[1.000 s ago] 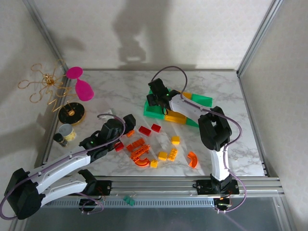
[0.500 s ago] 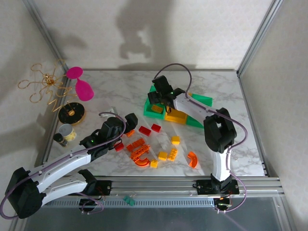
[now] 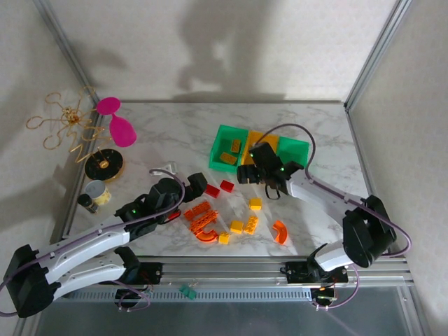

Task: Sort the legos into containers by color
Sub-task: Pick up the lego from the center of the table.

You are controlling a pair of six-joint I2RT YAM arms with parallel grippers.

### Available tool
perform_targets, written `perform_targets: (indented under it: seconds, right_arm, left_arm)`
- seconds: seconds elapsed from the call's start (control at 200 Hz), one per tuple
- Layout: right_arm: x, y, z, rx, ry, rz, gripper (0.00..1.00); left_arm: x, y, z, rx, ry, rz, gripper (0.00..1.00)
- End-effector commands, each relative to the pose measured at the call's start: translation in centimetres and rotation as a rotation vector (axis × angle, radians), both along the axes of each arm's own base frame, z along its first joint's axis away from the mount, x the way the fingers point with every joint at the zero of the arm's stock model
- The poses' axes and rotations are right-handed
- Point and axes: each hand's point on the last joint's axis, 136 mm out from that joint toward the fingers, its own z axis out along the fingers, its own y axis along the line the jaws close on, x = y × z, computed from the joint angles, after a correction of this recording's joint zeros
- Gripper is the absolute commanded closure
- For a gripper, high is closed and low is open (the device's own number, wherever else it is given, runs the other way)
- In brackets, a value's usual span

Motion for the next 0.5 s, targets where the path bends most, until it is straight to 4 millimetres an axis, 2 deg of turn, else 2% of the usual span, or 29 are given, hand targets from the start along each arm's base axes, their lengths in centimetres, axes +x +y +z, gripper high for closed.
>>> perform_targets:
  seconds: [0.0,0.09,0.235,0.36,0.491]
  right_arm:
    - [-3.0,-0.1,-1.7,0.071,0.080,-0.064,0.06]
    - [-4.9,-0.3,-3.3,0.085,0.112,-0.091,0.05]
    - [-6.6,-0.1,-5.7,0.099,0.157,-0.089,0.09]
    - [-7.3,0.4,-7.1,0.074,0.182,-0.070,0.14]
    - [-7.0,0.3,-7.7,0.048,0.167,-0.073,0.22]
  left_arm:
    - [-1.0,-0.4,-0.9,-0.015,0.026,-0.009,0.00]
    - [-1.4,-0.9,-1.1,-0.021,0.031,-0.018,0.00]
    - [-2.0,-1.7,-1.8,-0.022,0.038,-0.022,0.00]
    - [-2.2,-2.3,-2.4,-0.011,0.051,-0.028,0.00]
    - [-2.1,-2.7,-2.4,-0.001,0.049,-0.035,0.00]
